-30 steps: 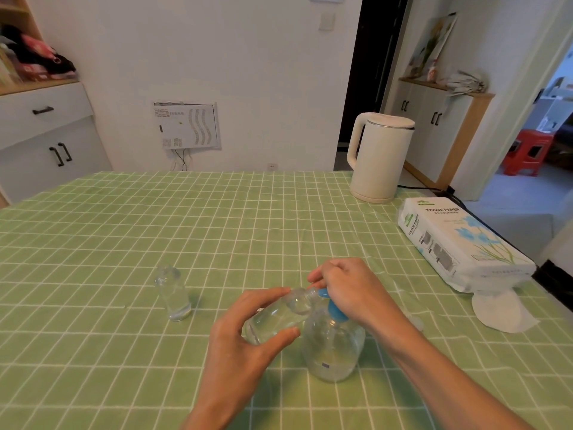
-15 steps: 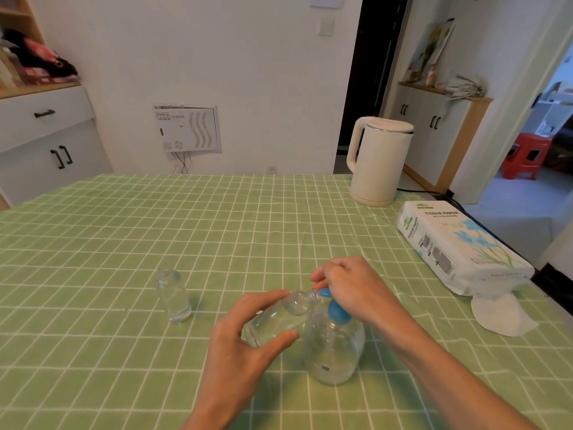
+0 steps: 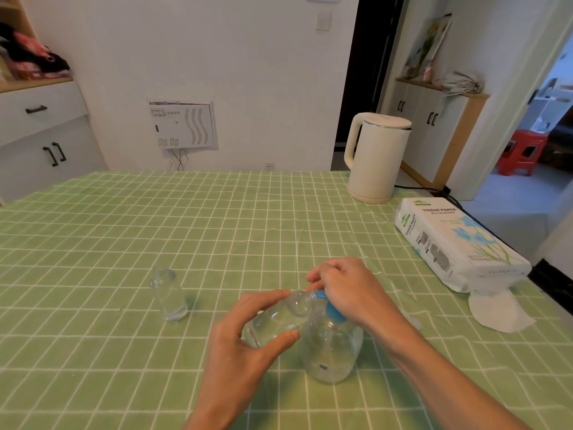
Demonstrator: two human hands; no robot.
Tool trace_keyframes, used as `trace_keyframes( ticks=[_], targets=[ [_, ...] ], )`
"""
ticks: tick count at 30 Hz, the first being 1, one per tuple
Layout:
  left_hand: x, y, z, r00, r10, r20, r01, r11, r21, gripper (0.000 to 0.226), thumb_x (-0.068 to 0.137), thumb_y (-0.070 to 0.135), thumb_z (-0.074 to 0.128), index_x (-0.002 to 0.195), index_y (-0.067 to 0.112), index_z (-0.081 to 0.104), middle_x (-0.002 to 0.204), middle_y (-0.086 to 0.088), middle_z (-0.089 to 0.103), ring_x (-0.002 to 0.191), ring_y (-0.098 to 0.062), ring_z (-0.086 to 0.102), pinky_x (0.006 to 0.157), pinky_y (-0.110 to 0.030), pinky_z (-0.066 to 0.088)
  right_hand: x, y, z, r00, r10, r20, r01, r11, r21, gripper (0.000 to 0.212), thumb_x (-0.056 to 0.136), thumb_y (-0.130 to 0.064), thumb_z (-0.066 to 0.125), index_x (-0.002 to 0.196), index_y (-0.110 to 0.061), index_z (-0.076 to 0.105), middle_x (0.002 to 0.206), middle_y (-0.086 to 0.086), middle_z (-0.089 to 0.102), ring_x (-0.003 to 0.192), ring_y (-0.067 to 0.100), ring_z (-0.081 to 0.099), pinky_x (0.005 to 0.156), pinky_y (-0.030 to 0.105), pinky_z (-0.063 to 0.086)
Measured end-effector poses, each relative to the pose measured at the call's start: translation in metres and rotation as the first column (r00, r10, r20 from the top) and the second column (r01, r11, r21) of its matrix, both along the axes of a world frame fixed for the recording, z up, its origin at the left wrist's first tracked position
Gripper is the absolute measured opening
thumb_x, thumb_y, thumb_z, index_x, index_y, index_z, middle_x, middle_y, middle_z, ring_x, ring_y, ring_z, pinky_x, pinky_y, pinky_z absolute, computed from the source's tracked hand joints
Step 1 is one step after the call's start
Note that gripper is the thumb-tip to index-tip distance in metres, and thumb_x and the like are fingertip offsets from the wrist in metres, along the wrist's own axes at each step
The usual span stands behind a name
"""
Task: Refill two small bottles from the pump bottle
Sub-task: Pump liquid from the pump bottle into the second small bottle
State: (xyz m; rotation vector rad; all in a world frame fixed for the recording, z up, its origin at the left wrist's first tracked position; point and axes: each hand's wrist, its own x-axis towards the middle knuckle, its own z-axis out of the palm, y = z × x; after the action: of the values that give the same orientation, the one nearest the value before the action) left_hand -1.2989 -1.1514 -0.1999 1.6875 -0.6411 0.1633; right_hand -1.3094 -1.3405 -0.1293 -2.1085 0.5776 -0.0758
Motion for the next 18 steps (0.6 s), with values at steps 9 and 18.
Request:
trace_keyframes(
  ticks=[9, 18],
  targets=[
    [0.0004, 0.0023, 0.0011, 1.0, 0.013, -0.005, -0.013, 1.0, 0.0, 0.052, 0.073, 0.012, 0.095, 0.117, 0.034, 0.076, 0.118, 0.014, 0.078, 0.115, -0.009, 0.071, 0.094, -0.009, 0.048, 0.0031, -0.005, 0.003, 1.0, 0.009, 0.008, -0.009, 1.0, -0.025, 0.033, 0.099, -0.025, 0.052, 0.088, -0.013, 0.081, 0.08, -0.012, 0.08, 0.092, 0.016, 0.076, 0.095, 0.039, 0.057],
    [-0.0002, 0.001, -0.0013, 1.0, 0.007, -0.014, -0.007, 1.0, 0.004, 0.052, 0.073, 0.014, 0.095, 0.117, 0.034, 0.076, 0.119, 0.012, 0.078, 0.116, -0.013, 0.071, 0.096, -0.015, 0.051, 0.0014, -0.0001, -0.003, 1.0, 0.008, -0.002, -0.008, 1.0, -0.002, 0.034, 0.099, -0.025, 0.05, 0.08, -0.027, 0.079, 0.082, -0.013, 0.08, 0.094, 0.008, 0.073, 0.094, 0.037, 0.056]
  ],
)
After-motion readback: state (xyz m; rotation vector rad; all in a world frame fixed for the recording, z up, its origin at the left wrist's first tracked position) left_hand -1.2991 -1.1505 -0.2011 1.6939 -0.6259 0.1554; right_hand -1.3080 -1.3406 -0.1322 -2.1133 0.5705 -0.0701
